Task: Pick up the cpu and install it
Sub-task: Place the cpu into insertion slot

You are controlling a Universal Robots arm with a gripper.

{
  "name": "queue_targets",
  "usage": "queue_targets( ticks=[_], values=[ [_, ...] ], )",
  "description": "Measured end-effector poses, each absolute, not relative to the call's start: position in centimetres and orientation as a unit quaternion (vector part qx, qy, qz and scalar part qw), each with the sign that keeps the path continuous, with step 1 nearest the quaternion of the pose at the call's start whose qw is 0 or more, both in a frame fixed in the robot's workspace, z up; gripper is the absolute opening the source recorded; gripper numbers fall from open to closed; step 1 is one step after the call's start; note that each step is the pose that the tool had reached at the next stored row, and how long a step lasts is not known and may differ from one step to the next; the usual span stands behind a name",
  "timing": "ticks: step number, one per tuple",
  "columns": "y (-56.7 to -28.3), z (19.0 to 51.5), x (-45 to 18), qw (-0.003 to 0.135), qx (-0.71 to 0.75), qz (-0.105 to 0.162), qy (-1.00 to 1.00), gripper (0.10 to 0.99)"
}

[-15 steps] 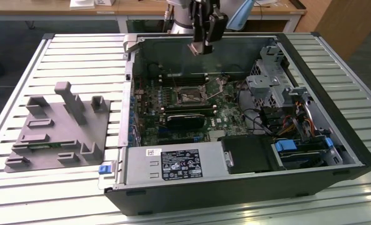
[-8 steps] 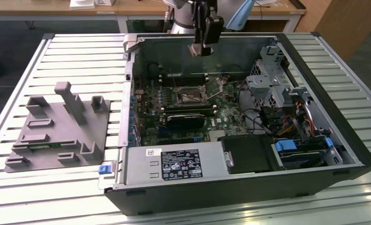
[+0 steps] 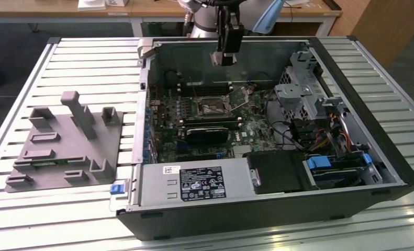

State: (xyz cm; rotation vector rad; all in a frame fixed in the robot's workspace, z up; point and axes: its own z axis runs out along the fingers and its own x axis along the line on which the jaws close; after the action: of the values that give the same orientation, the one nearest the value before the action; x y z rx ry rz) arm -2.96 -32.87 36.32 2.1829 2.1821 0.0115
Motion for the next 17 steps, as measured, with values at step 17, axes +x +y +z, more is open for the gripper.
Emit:
queue_targets(
  ticks=[17],
  values=[
    [-31.8, 33.2, -3.0, 0.028, 0.690, 0.005, 0.723, 0.529]
  ],
)
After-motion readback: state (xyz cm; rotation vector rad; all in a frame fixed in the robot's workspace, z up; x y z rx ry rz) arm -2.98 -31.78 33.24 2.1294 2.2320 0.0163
